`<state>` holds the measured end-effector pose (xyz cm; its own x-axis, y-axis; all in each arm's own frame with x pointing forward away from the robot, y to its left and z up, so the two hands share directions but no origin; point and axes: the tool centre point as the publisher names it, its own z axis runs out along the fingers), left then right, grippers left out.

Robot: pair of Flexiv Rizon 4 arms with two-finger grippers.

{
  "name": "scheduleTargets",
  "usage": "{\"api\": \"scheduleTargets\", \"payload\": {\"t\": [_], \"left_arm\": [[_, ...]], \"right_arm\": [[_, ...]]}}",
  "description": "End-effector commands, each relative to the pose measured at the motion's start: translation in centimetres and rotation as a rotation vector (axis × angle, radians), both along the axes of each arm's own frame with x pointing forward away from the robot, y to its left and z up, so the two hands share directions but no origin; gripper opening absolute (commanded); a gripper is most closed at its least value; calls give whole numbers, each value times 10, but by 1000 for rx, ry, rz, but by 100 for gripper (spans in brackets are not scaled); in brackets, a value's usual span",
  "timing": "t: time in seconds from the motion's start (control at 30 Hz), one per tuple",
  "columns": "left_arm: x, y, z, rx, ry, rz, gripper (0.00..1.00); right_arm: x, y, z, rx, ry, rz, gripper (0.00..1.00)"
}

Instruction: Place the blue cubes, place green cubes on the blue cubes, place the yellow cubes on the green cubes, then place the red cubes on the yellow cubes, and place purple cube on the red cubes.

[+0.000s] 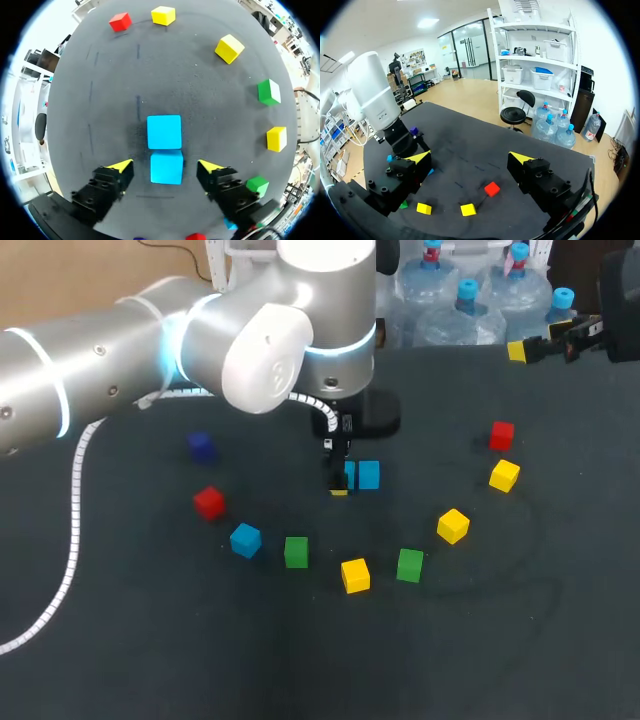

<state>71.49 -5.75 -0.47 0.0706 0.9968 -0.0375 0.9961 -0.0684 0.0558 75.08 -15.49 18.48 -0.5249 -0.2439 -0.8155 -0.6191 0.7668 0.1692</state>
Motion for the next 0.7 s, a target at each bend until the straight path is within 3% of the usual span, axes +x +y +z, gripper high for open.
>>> {"api": "scheduleTargets", "payload": {"t": [0.03,0.13,0.17,0.2,0.23,0.27,0.4,0.53,0.7], "left_arm": [[2,0,0,-1,0,6,100],[4,1,5,-16,-24,34,100],[5,2,8,-27,-30,50,92],[6,4,12,-38,-23,69,68],[6,5,16,-41,-21,84,78],[5,8,22,-47,-30,101,100],[1,18,45,-101,-25,152,100],[-9,35,64,-109,-22,200,100],[-15,63,78,-123,-108,408,100]], "right_arm": [[0,0,0,0,-1,0,100],[0,0,0,0,-1,0,100],[0,0,0,0,-1,0,100],[0,0,0,0,-1,0,100],[0,0,0,0,-1,0,100],[0,0,0,0,-1,0,100],[0,0,0,0,-1,0,100],[0,0,0,0,-1,0,100],[0,0,0,0,-1,0,100]]}}
